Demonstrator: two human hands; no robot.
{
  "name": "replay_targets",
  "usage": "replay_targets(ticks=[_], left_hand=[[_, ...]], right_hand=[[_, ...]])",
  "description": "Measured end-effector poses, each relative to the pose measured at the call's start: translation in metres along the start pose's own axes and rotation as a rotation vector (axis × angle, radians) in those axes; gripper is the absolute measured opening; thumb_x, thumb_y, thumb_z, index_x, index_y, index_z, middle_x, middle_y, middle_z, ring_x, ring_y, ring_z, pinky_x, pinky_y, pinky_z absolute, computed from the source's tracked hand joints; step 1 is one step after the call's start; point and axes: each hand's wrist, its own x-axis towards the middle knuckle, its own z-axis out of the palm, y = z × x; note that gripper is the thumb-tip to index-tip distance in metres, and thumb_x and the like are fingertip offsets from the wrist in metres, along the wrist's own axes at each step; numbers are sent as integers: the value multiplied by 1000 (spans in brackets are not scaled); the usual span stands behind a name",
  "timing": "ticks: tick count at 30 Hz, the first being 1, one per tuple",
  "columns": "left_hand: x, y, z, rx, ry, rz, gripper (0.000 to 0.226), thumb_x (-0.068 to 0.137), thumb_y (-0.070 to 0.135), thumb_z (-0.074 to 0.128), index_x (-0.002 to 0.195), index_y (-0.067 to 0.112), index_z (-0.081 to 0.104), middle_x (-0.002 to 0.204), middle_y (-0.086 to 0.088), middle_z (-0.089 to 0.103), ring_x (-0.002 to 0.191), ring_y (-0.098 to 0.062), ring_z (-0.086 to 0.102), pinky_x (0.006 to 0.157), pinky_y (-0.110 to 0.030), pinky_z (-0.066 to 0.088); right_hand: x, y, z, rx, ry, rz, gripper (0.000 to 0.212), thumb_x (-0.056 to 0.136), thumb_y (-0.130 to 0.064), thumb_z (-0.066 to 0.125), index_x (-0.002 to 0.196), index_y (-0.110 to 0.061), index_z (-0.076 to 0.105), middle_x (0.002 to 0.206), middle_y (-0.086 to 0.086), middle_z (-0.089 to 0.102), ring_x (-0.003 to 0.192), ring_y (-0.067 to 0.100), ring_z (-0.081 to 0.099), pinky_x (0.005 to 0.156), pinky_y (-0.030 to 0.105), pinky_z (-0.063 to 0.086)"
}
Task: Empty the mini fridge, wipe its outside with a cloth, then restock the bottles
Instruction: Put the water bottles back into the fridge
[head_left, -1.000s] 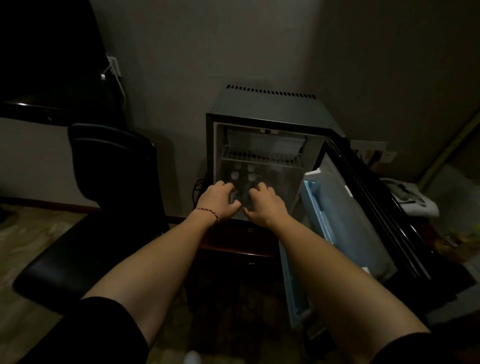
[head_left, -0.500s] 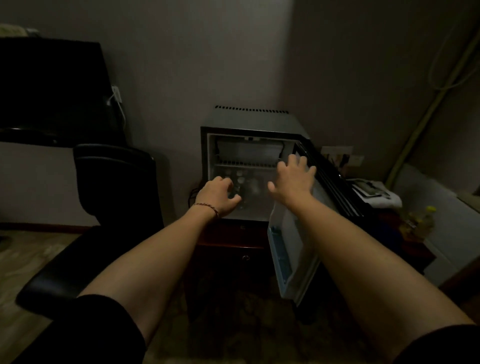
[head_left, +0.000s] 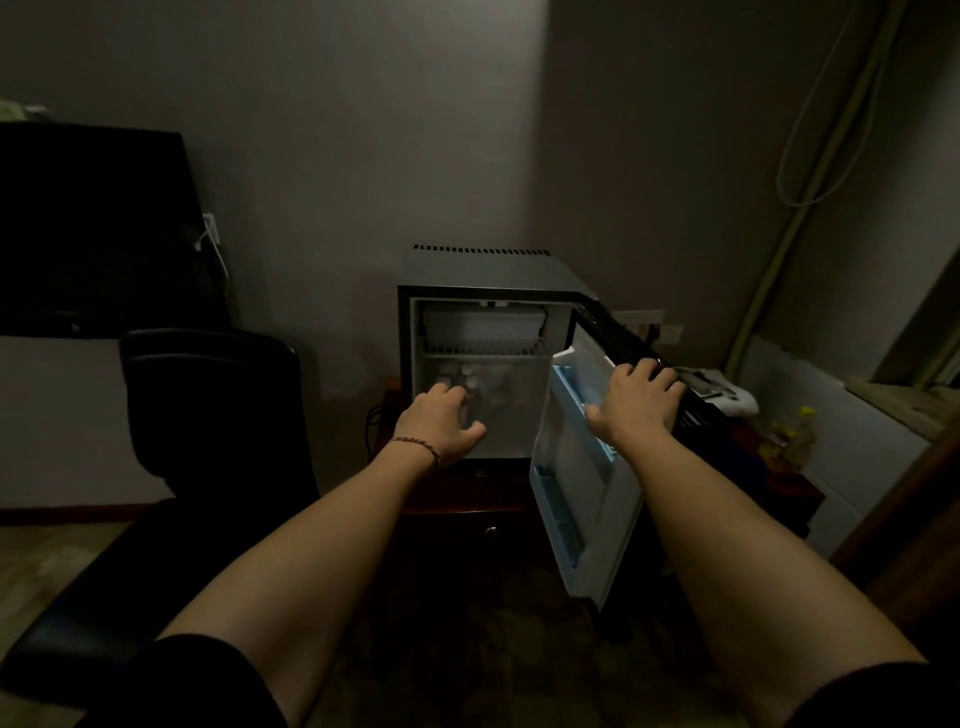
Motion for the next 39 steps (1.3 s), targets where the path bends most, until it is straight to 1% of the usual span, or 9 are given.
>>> replay_targets(ticks=[10,16,21,25,28,31,33,36,39], left_hand=[[0,-29,-16,22,2,-8,48,88,54,58,122,21,54,120,-4,53,109,-25,55,93,-45,52],[11,-46,-33,50,34,-13,50,88,56,57,126,24,53,121,-3,53,106,-22,55,90,-45,53],[24,-66,-40,74,8,-22,46,88,56,57,120,24,52,116,-2,53,101,-21,55,87,-43,54],[42,-74,-51,39,43,-64,39,89,54,57,112,23,52,109,-1,50,97,-20,53,85,-41,53],[58,-79,-55,38,70,-83,38,90,54,56,111,22,52,105,2,46,95,-18,51,80,-37,50],[79,-84,-53,30,82,-77,41,92,54,51,116,21,54,111,0,50,100,-20,53,83,-39,50],[95,-89,-52,15,101,-94,39,94,51,48,115,20,56,115,-3,54,104,-23,55,88,-42,51],[118,-100,-54,25,150,-143,36,95,47,44,113,19,59,114,-5,56,103,-25,56,86,-39,50],[142,-114,-57,29,196,-207,39,94,50,47,114,18,60,114,-5,56,102,-25,57,86,-38,50]], right_hand=[[-18,-55,-20,-14,-46,-105,79,90,-61,52,146,-6,38,150,31,31,136,50,32,110,52,32],[-11,-93,-34,214,-117,-224,73,88,-66,52,138,-13,45,150,25,33,135,50,34,105,55,41],[-1,-118,-42,375,-122,-373,73,88,-65,54,140,-15,44,148,16,37,131,40,43,101,50,46],[6,-132,-33,452,-21,-506,69,92,-65,49,138,-15,47,138,9,46,121,29,52,96,44,49],[21,-135,-19,528,41,-532,72,89,-73,44,132,-16,54,133,3,51,118,22,53,98,43,49],[43,-147,-5,555,73,-592,80,87,-78,39,139,-18,51,143,3,47,132,21,45,109,47,42],[60,-156,3,566,96,-624,78,91,-73,40,145,-18,44,151,4,41,140,22,38,116,48,34],[91,-167,16,511,166,-687,69,98,-62,41,150,-16,38,156,2,37,145,20,31,123,46,19],[119,-184,25,447,170,-735,67,100,-58,40,152,-15,37,161,4,31,150,21,22,125,45,8]])
